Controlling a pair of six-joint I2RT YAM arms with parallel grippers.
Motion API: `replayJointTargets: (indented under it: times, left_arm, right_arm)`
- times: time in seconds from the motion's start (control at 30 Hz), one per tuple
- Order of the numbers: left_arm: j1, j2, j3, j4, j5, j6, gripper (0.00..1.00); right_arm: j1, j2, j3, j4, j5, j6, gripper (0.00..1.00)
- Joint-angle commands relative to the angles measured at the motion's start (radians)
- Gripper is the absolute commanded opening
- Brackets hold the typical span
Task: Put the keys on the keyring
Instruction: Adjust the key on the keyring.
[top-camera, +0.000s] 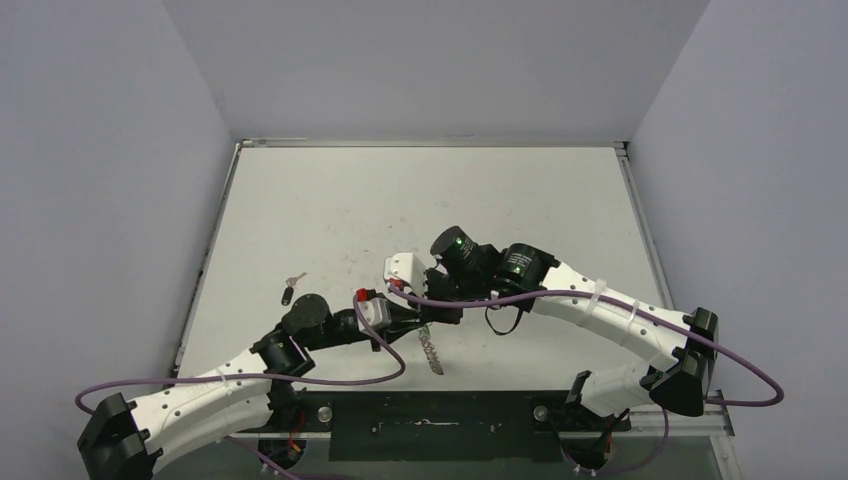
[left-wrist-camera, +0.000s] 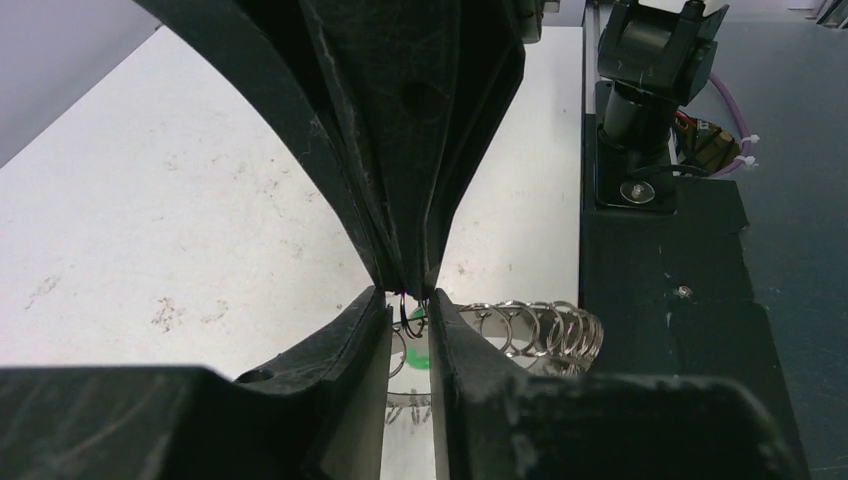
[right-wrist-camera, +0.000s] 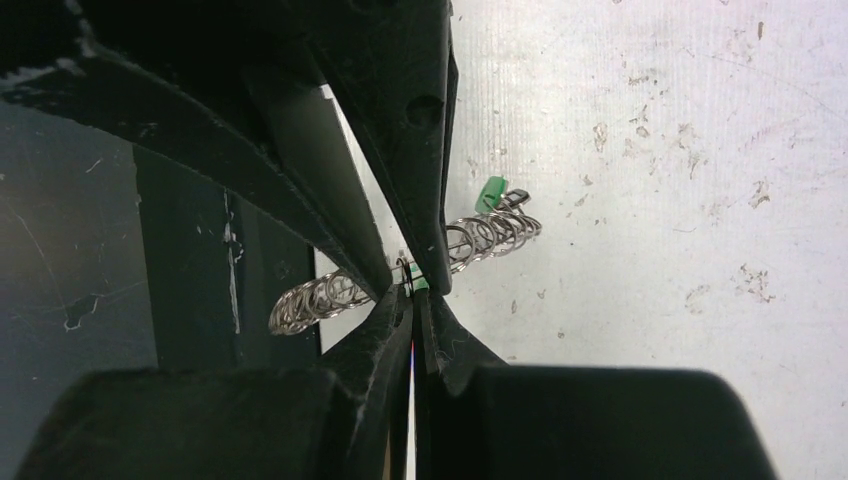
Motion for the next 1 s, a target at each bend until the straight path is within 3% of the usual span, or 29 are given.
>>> replayJointTargets:
  times: [0.0, 0.07, 0.3, 0.43, 0.67, 0.8, 0.97]
  left_arm:
    - [-0.004, 0.002, 0.02, 0.084, 0.023, -0.009, 0.12]
    - [-0.004, 0.004, 0.019, 0.083, 0.026, -0.005, 0.0]
    - [-0.004, -0.008, 0.015, 0.049, 0.016, 0.006, 0.0]
    - [-0.005, -0.028, 0.0, 0.06, 0.005, 0.001, 0.0]
    - [-0.005, -0.098, -0.067, 0.165, -0.01, -0.03, 0.0]
    - [-0.006, -0.147, -0.105, 0.228, -0.015, -0.046, 0.0]
    - [-0.005, -0.202, -0.131, 0.261, -0.027, -0.055, 0.0]
  right_arm:
    - [0.0, -0.024, 0.009, 0.064, -0.004, 0.002, 0.0]
    - [0.0, -0.026, 0.009, 0.065, -0.001, 0.002, 0.0]
    - [-0.003, -0.042, 0.002, 0.078, 0.013, 0.005, 0.02]
    - [-0.022, -0.069, -0.028, 0.114, 0.02, 0.017, 0.24]
    - [-0.152, -0.184, -0.186, 0.295, -0.252, 0.014, 0.31]
    - [-0.175, -0.236, -0.27, 0.385, -0.303, 0.004, 0.37]
    - [-0.19, -0.209, -0.288, 0.396, -0.367, -0.011, 0.38]
